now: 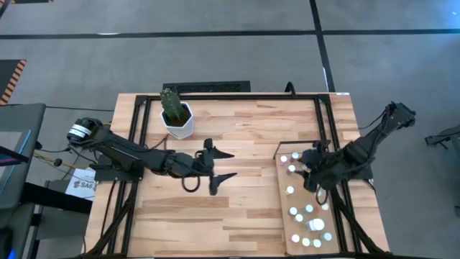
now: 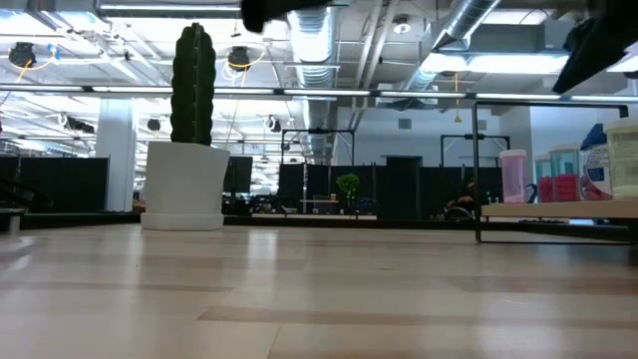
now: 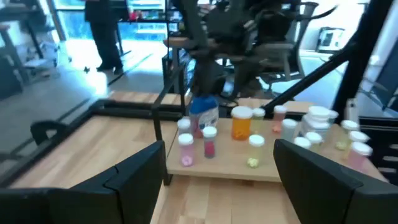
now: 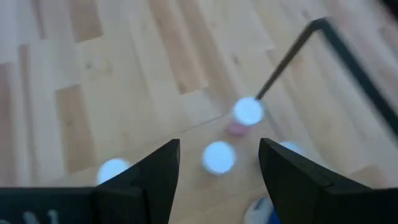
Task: Pick and place medicine bottles onto shelf by color
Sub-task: Return to Home Position
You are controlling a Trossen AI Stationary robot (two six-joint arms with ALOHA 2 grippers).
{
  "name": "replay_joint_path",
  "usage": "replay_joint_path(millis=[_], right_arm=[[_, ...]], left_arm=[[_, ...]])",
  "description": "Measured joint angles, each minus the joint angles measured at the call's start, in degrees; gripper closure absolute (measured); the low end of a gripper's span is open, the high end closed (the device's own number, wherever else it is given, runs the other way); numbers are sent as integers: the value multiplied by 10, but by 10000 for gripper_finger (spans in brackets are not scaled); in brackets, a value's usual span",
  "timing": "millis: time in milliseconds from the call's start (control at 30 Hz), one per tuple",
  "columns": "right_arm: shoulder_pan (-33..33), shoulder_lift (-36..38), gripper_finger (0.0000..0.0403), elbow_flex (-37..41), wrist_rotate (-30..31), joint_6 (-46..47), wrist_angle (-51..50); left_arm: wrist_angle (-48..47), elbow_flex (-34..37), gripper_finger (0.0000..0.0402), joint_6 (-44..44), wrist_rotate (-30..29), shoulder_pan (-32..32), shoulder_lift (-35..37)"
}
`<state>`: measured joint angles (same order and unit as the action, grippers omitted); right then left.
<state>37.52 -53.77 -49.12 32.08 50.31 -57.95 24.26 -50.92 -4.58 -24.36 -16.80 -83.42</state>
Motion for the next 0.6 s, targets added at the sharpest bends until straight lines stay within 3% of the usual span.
replay_joint_path(millis=[300, 600], right_arm=[[-98, 29, 163, 17, 1, -141, 4], [-140, 80, 163, 17, 8, -286, 108]], left_arm=[[-146, 0, 113, 4, -1, -47, 121], [-177, 0, 113, 10, -4, -87, 141]])
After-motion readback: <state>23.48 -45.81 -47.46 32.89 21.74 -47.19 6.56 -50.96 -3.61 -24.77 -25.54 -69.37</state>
